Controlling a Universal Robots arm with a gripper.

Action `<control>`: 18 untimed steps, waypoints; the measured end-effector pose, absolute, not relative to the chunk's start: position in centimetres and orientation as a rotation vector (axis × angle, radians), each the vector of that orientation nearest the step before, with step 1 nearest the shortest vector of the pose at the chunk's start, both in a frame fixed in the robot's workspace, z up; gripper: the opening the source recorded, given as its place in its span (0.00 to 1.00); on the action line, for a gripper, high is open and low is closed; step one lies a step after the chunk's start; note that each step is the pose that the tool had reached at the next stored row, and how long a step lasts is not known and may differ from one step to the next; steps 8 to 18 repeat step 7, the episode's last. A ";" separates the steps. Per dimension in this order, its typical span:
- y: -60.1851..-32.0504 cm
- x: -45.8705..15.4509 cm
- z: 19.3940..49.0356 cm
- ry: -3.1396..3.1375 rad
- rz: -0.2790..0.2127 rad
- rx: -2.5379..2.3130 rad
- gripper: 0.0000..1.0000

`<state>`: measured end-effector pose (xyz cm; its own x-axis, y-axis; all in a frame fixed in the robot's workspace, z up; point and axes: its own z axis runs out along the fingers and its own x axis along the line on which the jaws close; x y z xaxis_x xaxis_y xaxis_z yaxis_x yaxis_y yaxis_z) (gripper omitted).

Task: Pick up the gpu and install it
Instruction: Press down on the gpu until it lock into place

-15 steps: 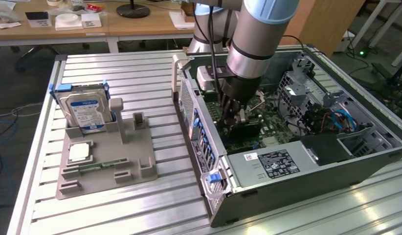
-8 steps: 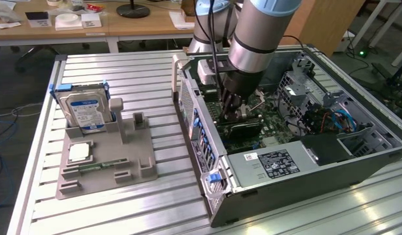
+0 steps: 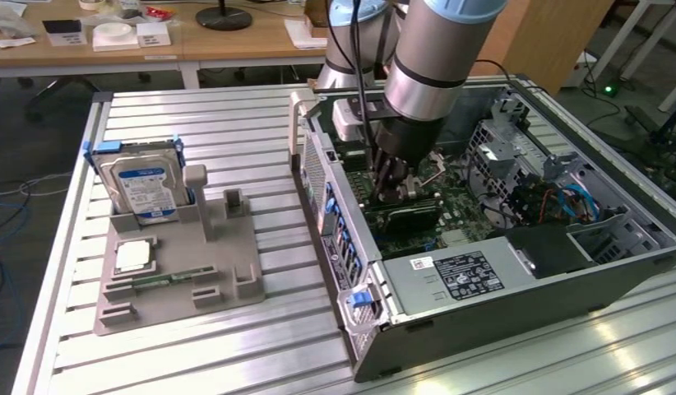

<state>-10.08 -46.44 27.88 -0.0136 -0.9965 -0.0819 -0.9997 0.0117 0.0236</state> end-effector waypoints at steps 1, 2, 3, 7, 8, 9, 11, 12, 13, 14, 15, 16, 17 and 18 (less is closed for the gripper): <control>-46.4 -10.1 27.9 2.205 0.115 -2.177 0.11; -46.4 -10.1 27.9 2.205 0.115 -2.177 0.11; -46.4 -10.1 27.9 2.205 0.115 -2.177 0.11; -46.4 -10.1 27.9 2.204 0.115 -2.177 0.11; -46.4 -10.1 27.9 2.204 0.115 -2.177 0.11; -46.4 -10.1 27.9 2.204 0.115 -2.177 0.11; -46.4 -10.1 27.9 2.204 0.115 -2.177 0.11; -46.4 -10.1 27.9 2.204 0.115 -2.177 0.11; -46.4 -10.1 27.9 2.204 0.115 -2.177 0.11; -46.4 -10.1 27.9 2.204 0.115 -2.177 0.11; -46.4 -10.1 27.9 2.204 0.115 -2.177 0.11; -46.4 -10.1 27.9 2.204 0.115 -2.177 0.11; -46.4 -10.1 27.9 2.204 0.115 -2.177 0.11; -46.4 -10.1 27.9 2.204 0.115 -2.177 0.11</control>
